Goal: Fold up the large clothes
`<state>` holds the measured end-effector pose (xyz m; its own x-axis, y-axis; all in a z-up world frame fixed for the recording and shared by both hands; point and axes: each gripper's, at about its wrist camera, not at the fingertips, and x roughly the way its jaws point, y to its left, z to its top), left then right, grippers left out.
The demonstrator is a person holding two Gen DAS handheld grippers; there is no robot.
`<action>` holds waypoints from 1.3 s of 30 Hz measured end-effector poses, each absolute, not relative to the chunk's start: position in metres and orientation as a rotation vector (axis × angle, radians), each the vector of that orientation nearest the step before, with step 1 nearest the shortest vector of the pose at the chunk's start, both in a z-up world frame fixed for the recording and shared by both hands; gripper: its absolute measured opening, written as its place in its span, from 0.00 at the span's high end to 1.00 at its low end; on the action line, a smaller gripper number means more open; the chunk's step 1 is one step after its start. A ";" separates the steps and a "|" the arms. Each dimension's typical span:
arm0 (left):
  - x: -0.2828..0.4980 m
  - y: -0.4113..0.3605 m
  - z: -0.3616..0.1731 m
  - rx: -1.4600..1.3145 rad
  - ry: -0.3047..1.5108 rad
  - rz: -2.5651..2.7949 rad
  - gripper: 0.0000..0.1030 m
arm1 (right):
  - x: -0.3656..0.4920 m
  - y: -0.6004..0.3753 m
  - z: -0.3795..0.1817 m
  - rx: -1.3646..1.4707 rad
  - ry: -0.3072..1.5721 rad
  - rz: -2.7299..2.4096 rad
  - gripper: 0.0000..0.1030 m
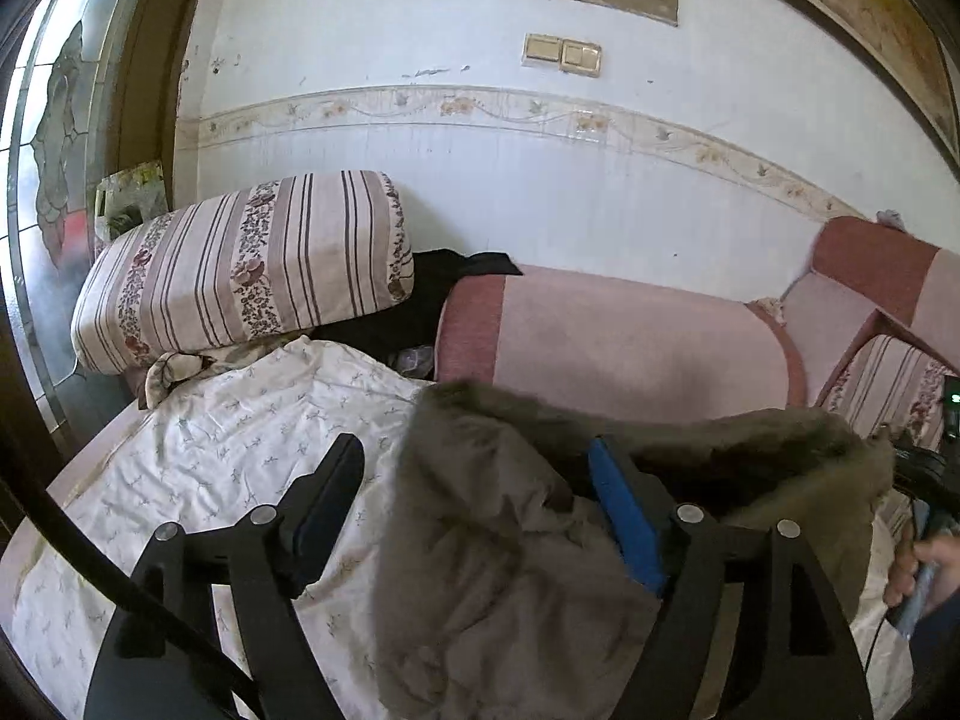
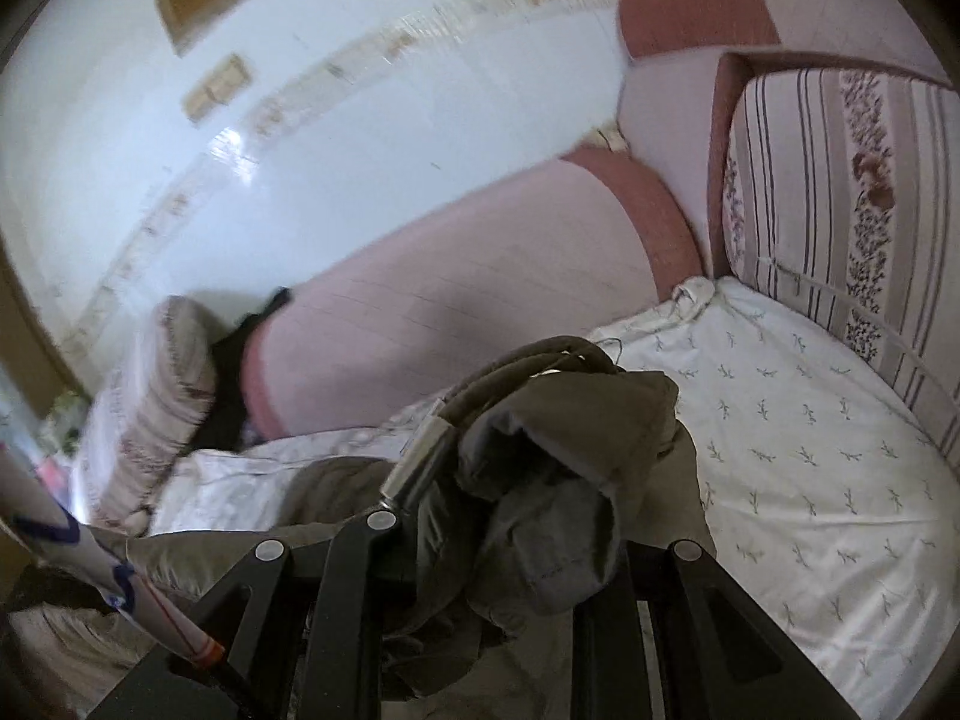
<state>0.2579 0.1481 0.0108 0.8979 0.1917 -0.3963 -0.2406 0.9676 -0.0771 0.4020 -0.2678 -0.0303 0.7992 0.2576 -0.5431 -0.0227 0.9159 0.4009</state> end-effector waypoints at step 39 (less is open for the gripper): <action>0.453 0.077 -0.189 -0.013 0.855 0.161 0.09 | 0.393 -0.186 -0.177 0.143 0.913 0.080 0.22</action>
